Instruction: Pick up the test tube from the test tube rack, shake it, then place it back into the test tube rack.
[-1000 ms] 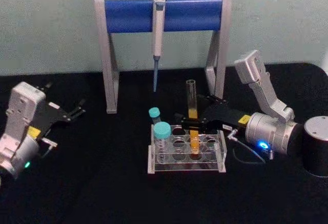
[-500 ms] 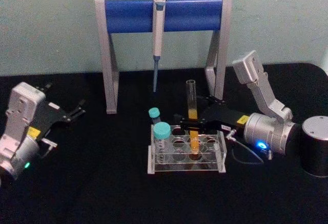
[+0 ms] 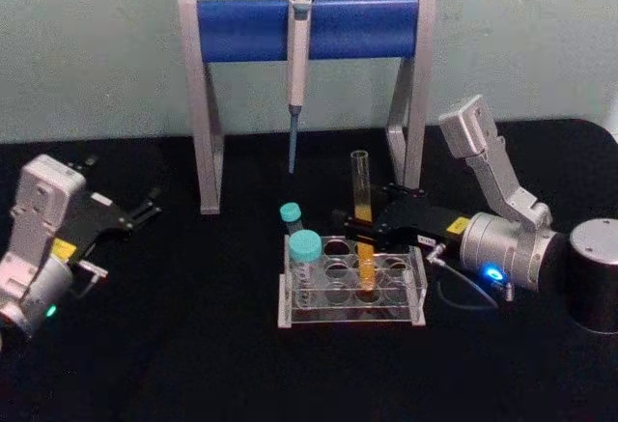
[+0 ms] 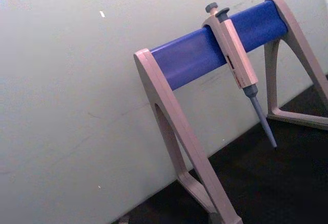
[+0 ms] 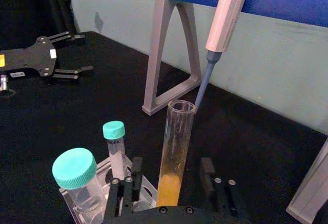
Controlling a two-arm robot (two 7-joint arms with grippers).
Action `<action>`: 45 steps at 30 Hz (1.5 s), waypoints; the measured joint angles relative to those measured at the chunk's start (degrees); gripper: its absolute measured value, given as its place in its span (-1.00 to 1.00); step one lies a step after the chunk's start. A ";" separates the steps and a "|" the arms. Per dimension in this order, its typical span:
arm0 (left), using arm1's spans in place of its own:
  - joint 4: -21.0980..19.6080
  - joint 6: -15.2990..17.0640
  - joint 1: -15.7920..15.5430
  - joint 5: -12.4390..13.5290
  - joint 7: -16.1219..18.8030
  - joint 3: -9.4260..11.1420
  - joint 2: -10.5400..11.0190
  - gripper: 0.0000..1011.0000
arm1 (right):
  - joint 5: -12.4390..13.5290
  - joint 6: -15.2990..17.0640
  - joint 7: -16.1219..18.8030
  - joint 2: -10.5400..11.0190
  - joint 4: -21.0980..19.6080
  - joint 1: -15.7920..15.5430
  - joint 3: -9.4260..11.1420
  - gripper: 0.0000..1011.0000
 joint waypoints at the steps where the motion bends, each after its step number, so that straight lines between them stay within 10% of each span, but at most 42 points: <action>1: 0.00 0.00 0.00 0.00 0.00 0.00 0.00 0.98 | 0.00 0.00 0.00 0.00 0.00 0.00 0.00 0.44; 17: 0.00 0.00 0.00 0.00 0.00 0.00 0.00 0.98 | 0.07 -0.01 0.00 0.00 -0.03 0.00 0.00 -0.54; 45: 0.00 0.00 0.00 0.00 0.00 0.00 0.00 0.98 | 1.51 -8.12 0.69 0.26 -1.67 -3.88 2.28 -0.54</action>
